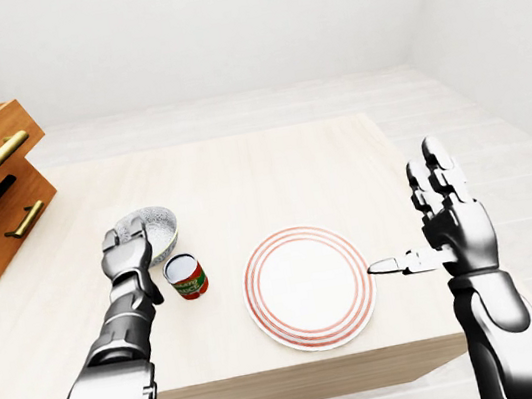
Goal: Put the bowl on the plate.
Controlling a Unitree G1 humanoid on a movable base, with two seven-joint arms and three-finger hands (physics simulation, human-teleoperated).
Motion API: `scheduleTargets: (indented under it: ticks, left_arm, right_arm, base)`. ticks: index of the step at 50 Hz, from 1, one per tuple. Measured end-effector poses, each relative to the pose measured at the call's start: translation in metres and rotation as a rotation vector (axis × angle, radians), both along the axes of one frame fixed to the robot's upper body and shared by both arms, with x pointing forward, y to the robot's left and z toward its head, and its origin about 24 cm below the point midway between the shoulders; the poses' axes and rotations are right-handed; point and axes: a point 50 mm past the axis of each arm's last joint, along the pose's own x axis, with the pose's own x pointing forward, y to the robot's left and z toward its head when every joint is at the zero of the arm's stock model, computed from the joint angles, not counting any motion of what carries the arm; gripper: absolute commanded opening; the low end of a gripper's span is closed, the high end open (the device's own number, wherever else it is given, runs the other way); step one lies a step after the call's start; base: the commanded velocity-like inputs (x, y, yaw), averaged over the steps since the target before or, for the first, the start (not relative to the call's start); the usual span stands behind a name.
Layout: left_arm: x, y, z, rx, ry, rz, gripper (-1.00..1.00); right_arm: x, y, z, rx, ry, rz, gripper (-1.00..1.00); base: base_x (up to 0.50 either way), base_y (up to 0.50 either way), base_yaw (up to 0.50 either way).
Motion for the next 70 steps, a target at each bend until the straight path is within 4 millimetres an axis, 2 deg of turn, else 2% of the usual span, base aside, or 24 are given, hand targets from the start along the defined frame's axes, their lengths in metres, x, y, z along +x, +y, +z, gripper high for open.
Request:
scheduleTargets:
  ticks: [32,70]
  left_arm:
    - [-0.003,-0.003,-0.007,0.022,0.032,-0.015,1.00]
    - [-0.001,-0.001,-0.003,-0.002,-0.011,-0.012,1.00]
  right_arm:
    - [0.004,-0.002,-0.012,0.010,0.051,-0.001,1.00]
    - [0.004,0.000,-0.017,0.007,0.074,0.004,1.00]
  base:
    - [0.00,0.00,0.00]
    - [0.00,0.00,0.00]
